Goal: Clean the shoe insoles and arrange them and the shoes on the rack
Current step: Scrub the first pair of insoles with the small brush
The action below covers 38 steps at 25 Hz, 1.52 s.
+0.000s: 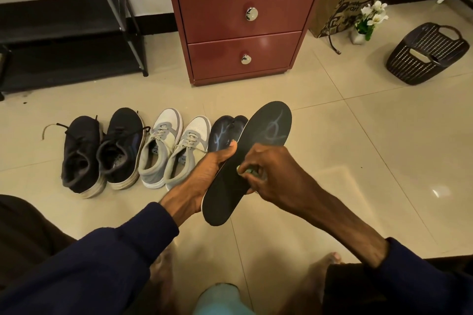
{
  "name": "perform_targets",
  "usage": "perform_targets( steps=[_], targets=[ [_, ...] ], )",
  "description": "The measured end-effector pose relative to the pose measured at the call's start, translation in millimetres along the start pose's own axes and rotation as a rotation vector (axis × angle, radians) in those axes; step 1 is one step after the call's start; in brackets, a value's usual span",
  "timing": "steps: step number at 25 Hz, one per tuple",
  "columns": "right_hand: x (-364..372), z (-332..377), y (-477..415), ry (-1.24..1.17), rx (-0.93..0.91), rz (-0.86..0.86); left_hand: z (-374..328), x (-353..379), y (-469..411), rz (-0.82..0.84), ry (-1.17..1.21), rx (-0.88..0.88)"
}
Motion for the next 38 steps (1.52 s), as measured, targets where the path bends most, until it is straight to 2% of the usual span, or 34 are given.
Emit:
perform_targets(
  steps=[1, 4, 5, 6, 9, 10, 13, 14, 15, 17, 19, 22, 24, 28, 30, 32, 35, 36, 38],
  targets=[
    [-7.1, -9.7, -3.2, 0.025, 0.029, -0.018, 0.3, -0.7, -0.7, 0.006, -0.004, 0.003],
    [-48.0, -50.1, -0.8, 0.128, 0.227, -0.296, -1.9, 3.7, 2.2, 0.009, -0.053, 0.013],
    [-49.5, -52.0, 1.9, 0.113, 0.247, -0.32, -2.0, 2.4, 1.8, -0.005, -0.06, 0.016],
    [-40.9, -45.1, 2.0, 0.077, 0.21, -0.275, -3.0, 0.5, 1.9, -0.016, -0.059, 0.021],
    [-4.3, -7.1, 1.6, -0.006, 0.046, 0.024, -3.5, -2.1, 0.6, -0.019, -0.04, 0.038],
    [-8.5, -13.4, -1.0, 0.005, 0.063, 0.015, -3.8, -3.6, -1.1, -0.011, -0.043, 0.046],
    [-49.2, -54.0, -0.4, 0.105, 0.22, -0.286, -5.3, -1.2, -0.3, 0.008, -0.068, 0.057],
    [-52.4, -58.4, 2.3, 0.111, 0.248, -0.325, -4.7, -0.7, -1.0, 0.011, -0.077, 0.053],
    [-46.2, -55.0, 2.6, 0.101, 0.229, -0.308, -4.3, -1.5, -1.3, 0.004, -0.092, 0.049],
    [-19.9, -27.3, 1.6, 0.049, 0.084, -0.147, -2.2, -3.5, -1.3, -0.01, -0.104, 0.047],
    [-11.3, -17.5, 0.4, 0.04, 0.031, -0.042, -1.3, -4.1, -2.1, 0.003, -0.094, 0.045],
    [-46.0, -51.6, -1.8, 0.136, 0.176, -0.271, -1.6, 4.0, -0.3, 0.053, -0.094, 0.042],
    [-50.2, -59.2, 1.1, 0.114, 0.206, -0.327, -2.4, 7.2, 1.6, 0.042, -0.102, 0.033],
    [-9.0, -15.1, 2.6, -0.045, 0.003, -0.085, -5.1, -4.1, -6.1, 0.037, -0.052, 0.072],
    [-1.7, -7.8, 3.5, -0.077, -0.037, -0.001, -3.0, -5.5, -8.5, 0.02, -0.068, 0.06],
    [-11.2, -19.6, -0.8, -0.015, -0.009, -0.069, 1.0, -1.2, -8.7, 0.042, -0.065, 0.034],
    [-35.4, -47.3, -4.1, 0.118, 0.167, -0.31, 0.6, 13.2, -2.5, 0.118, -0.038, 0.025],
    [-35.6, -45.5, -3.5, 0.119, 0.178, -0.336, 0.6, 15.3, -1.5, 0.128, -0.037, 0.025],
    [-17.4, -25.4, -4.2, 0.054, 0.063, -0.236, -2.3, 14.3, 0.6, 0.109, -0.024, 0.043]
  ],
)
Point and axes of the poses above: each hand's wrist, its own y-axis away from the middle knuckle, its own x-axis out of the palm, z = x × y, the point moved 8 cm from there along -y, towards the middle knuckle, and after that the axes turned 6 degrees about z, right-handed, at the moved point
